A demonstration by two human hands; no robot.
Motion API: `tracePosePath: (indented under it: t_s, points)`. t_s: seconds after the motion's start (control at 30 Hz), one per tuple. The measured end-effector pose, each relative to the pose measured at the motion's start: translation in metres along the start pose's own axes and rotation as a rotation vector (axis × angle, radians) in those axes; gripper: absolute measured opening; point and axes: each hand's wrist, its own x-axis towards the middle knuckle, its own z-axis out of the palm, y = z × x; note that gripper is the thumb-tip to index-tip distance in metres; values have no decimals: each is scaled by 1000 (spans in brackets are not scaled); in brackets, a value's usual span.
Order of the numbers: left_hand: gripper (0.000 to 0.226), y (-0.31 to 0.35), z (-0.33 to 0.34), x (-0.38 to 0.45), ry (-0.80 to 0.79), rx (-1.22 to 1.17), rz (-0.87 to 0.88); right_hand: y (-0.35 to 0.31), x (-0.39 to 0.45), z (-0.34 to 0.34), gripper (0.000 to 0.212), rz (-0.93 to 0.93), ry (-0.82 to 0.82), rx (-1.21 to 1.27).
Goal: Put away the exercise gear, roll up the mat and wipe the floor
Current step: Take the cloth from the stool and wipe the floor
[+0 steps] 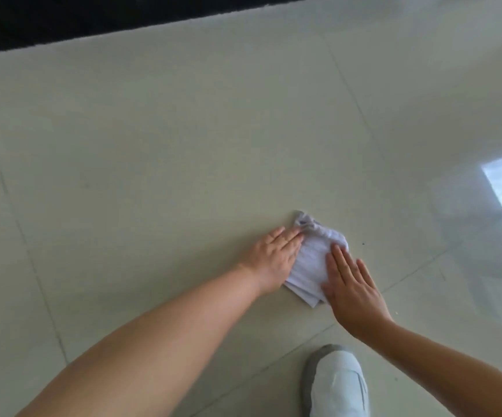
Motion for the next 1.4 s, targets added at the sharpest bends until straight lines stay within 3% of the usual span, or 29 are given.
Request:
tracePosePath:
  t_s: [0.1, 0.17, 0.3, 0.37, 0.53, 0.67, 0.77, 0.83, 0.93, 1.1, 1.23, 1.3, 1.4]
  points:
    - [49, 36, -2, 47, -96, 39, 63, 34, -18, 13, 78, 189, -91, 43]
    - [49, 54, -7, 70, -285, -38, 71, 44, -26, 4, 76, 310, -73, 64]
    - [49, 44, -13, 103, -262, -2, 53, 60, -6, -9, 58, 390, -113, 197]
    - [48, 14, -26, 106, -233, 34, 29, 59, 22, -29, 58, 354, -62, 207]
    - [51, -92, -27, 67, -84, 60, -269, 20, 120, -103, 58, 126, 60, 210]
    - [47, -169, -32, -20, -225, 75, -542, -78, 165, -150, 64, -135, 153, 232]
    - [38, -183, -20, -96, -123, 141, -693, -144, 158, -154, 66, -289, 170, 261]
    - [46, -169, -15, -124, -117, 108, -742, -163, 142, -144, 65, -325, 175, 269]
    - [48, -149, -3, -121, -57, 84, -642, -148, 120, -122, 67, -316, 170, 230]
    - [53, -105, -5, -30, 14, -12, -348, -61, 94, -85, 65, -87, 160, 228]
    - [72, -62, -23, 60, -139, -65, -238, 17, 73, -66, 66, 144, 96, 217]
    - [55, -52, -33, 92, -220, -61, -262, 37, 74, -66, 57, 217, 88, 225]
    - [51, -60, -35, 117, -208, 23, -271, 45, 95, -78, 57, 280, 94, 317]
